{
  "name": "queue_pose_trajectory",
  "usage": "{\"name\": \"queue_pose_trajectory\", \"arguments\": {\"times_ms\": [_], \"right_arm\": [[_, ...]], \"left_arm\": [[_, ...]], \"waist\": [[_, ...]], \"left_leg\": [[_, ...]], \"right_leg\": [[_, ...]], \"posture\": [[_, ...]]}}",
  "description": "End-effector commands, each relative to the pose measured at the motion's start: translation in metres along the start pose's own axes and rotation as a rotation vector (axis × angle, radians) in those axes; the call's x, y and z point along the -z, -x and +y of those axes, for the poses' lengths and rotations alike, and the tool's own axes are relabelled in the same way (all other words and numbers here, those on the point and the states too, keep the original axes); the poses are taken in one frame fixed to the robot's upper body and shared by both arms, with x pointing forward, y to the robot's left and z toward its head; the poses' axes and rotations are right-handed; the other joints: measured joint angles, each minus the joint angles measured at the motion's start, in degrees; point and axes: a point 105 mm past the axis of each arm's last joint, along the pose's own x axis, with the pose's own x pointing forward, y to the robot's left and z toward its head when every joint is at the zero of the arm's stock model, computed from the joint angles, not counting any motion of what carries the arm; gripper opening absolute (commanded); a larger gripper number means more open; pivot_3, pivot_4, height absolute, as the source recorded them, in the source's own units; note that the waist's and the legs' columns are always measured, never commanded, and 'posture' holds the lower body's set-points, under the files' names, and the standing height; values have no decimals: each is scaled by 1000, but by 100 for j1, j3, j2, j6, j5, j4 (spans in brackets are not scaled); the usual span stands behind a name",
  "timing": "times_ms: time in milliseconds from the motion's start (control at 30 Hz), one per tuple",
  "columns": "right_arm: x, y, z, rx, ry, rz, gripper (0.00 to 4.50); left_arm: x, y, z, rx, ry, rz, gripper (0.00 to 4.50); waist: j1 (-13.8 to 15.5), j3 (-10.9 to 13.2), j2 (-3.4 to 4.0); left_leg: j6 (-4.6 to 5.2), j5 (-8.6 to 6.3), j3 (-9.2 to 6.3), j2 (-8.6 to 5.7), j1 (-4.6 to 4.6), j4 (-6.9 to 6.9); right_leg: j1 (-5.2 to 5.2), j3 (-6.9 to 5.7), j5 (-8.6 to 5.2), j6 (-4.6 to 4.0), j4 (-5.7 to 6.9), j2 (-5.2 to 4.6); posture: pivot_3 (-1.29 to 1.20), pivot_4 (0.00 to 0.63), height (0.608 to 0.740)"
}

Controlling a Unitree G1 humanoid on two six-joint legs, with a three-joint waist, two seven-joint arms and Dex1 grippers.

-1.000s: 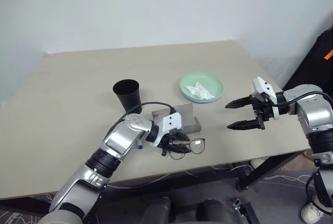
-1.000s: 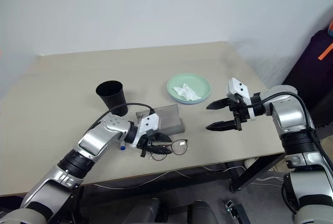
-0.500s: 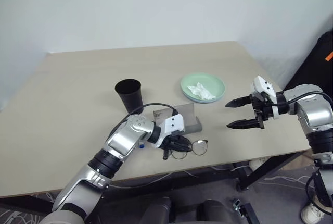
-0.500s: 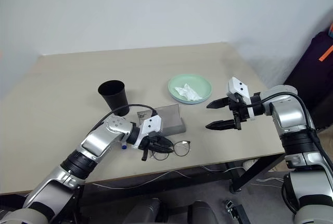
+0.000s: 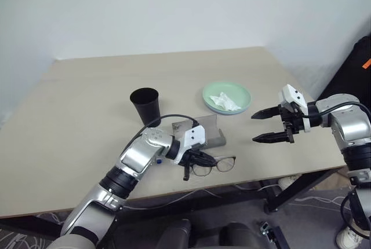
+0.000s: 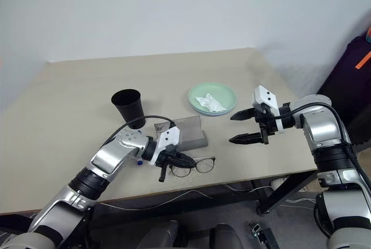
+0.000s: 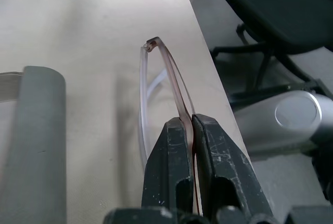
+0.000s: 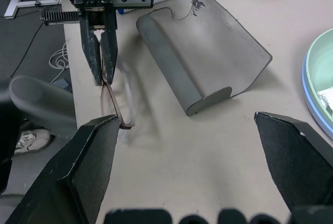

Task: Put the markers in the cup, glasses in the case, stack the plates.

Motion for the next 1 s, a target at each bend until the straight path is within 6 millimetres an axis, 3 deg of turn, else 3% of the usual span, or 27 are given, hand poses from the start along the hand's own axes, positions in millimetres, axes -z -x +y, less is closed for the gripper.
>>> {"name": "queue_pose_trajectory", "arguments": {"times_ms": [33,133,300,433,567,1000], "right_arm": [[-10,5,-2,18,47,-8,4500],[-10,4,-3,12,49,-7,4500],[-11,2,-3,8,51,-9,4500],[-12,0,-3,6,54,-14,4500],[-13,0,-2,7,55,-18,4500],[-11,1,-1,17,50,-15,4500]], "left_arm": [[-38,19,10,-39,-28,-119,21],[-51,36,30,-115,-22,-150,21],[-55,56,67,-262,-83,-121,21],[-50,58,81,-296,-103,-88,21],[-40,51,85,-286,-106,-66,21],[-13,31,67,-187,-70,-1,21]], "waist": [[-2,0,0],[12,1,0],[19,0,0],[41,0,0],[56,1,0],[137,0,0]], "left_leg": [[0,0,0,0,-1,3],[1,0,0,1,-4,11],[2,1,-1,-5,-3,18],[2,1,-1,-5,-5,15],[3,0,-1,-5,-9,10],[10,-4,0,-5,-13,12]], "right_leg": [[-1,0,1,0,0,0],[0,-4,3,3,1,1],[3,-1,6,8,-1,1],[-4,3,7,10,-1,4],[-6,3,7,10,-6,2],[-7,3,7,9,-8,-2]], "posture": [[0,0,727],[0,0,727],[0,0,727],[0,0,727],[0,0,727],[0,0,727]]}}
